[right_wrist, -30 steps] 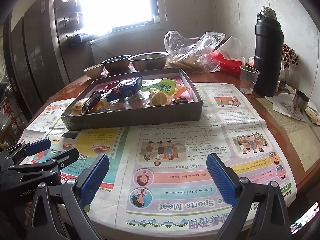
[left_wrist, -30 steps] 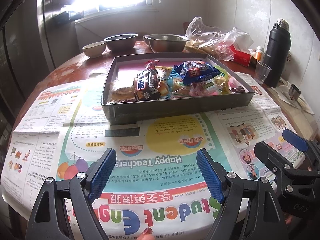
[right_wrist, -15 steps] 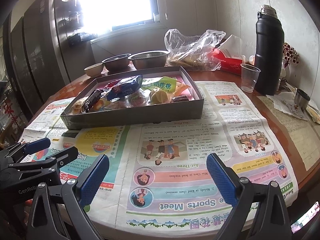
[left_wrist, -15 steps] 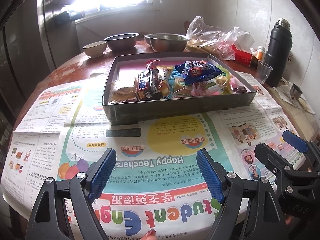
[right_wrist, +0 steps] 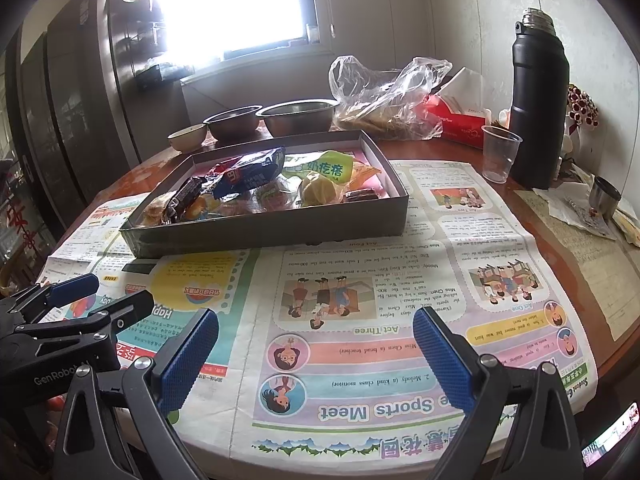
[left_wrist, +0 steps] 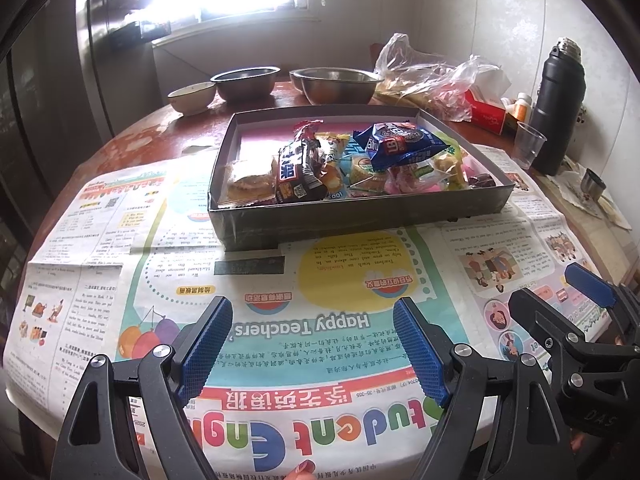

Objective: Organize snacks

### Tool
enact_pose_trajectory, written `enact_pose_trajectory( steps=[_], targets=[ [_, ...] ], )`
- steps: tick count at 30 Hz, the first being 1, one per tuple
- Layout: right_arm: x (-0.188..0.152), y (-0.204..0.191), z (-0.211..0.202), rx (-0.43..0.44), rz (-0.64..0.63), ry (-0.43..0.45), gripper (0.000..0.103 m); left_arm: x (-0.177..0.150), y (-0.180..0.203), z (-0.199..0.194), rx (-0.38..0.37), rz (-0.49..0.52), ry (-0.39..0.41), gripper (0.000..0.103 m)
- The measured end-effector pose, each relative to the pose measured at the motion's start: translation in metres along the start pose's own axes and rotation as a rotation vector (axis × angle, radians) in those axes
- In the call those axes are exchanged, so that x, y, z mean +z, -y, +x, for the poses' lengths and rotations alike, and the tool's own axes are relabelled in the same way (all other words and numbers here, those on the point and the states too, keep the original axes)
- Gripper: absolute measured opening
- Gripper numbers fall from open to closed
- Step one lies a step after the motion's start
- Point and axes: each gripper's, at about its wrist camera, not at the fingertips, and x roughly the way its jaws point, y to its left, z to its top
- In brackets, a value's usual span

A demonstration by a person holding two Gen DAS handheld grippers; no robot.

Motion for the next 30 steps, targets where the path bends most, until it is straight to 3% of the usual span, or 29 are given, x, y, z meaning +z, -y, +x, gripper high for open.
enact_pose_trajectory(
  steps=[30],
  targets=[
    [0.0000, 0.0032, 0.0002, -0.002, 0.002, -0.003, 0.098, -0.0004, 0.0006, 0.0000, 0.011, 0.003, -0.004, 0.084]
  ],
)
